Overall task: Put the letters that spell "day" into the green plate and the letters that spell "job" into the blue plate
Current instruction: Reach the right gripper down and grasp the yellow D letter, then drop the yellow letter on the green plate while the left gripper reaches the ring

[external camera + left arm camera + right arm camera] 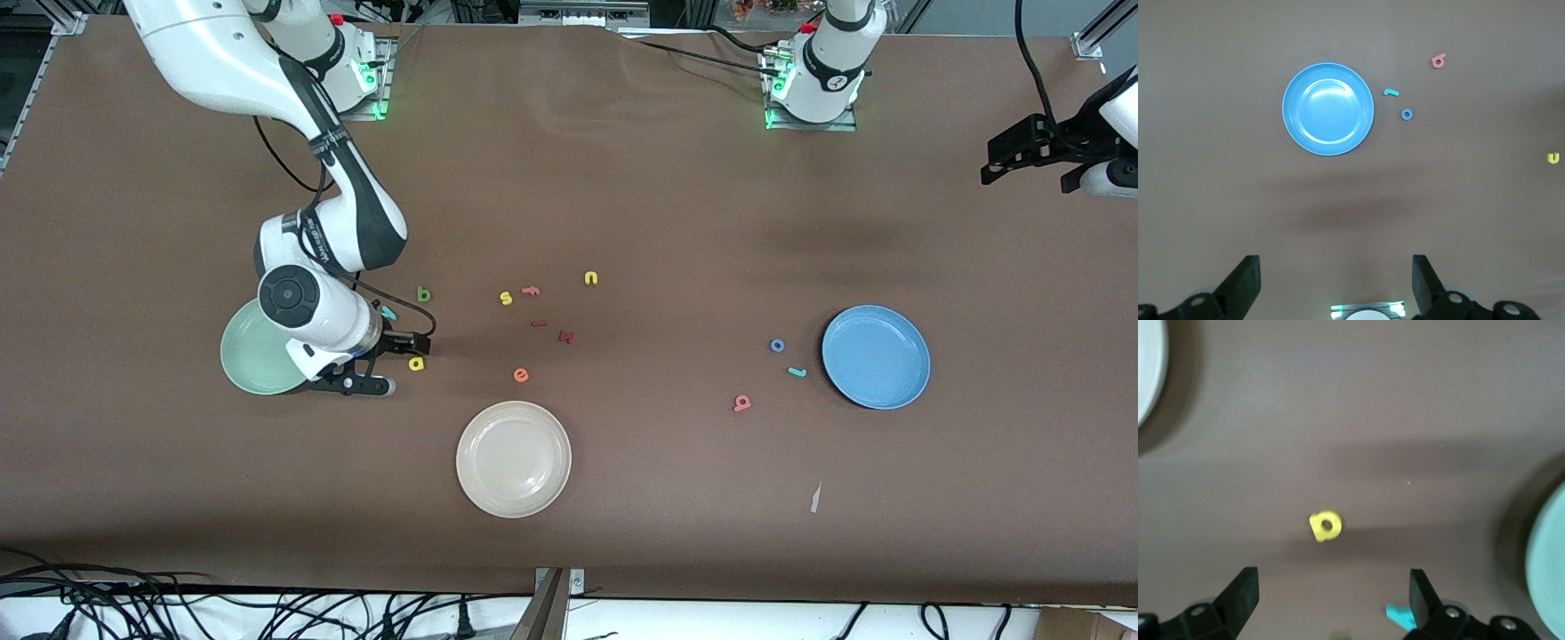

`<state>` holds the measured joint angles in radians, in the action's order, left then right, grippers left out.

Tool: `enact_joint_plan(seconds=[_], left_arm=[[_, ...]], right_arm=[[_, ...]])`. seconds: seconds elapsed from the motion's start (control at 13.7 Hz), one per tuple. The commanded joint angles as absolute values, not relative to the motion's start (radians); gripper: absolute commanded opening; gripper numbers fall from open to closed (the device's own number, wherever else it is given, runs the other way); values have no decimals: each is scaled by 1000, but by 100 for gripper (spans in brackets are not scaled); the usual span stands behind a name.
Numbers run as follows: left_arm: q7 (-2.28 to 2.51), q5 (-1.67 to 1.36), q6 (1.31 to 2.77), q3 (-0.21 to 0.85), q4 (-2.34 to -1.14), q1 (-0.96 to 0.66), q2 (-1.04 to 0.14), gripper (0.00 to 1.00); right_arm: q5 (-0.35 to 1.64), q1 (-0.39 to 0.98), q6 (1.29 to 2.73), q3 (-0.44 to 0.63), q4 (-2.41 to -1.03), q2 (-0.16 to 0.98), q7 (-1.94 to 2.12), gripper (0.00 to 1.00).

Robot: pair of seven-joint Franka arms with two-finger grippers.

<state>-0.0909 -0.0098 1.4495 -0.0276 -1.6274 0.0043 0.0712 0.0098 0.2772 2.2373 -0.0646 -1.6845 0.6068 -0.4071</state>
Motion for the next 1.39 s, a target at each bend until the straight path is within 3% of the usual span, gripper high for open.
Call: enact_joint_plan(seconds=[0.0, 0.37, 0.58, 0.73, 0.95, 1.32], left_arm=[[-10, -15, 1401, -26, -1595, -2, 57, 100], [23, -12, 1390, -26, -1595, 0, 46, 100], [12, -11, 1391, -28, -1580, 2, 43, 100], [11, -14, 1391, -28, -1550, -2, 17, 100], [14, -12, 1391, -25, -1546, -18, -18, 100], [9, -12, 1500, 11, -1583, -12, -138, 100]], right_arm=[[23, 273, 2278, -64, -1660, 656, -445, 100], [6, 302, 2361, -64, -1651, 726, -511, 99], [-9, 302, 2361, -64, -1647, 739, -499, 92], [-26, 299, 2361, -64, -1647, 742, -488, 80], [-14, 291, 2379, -64, -1647, 742, -489, 52], [-12, 293, 2401, -64, -1651, 749, -495, 25]])
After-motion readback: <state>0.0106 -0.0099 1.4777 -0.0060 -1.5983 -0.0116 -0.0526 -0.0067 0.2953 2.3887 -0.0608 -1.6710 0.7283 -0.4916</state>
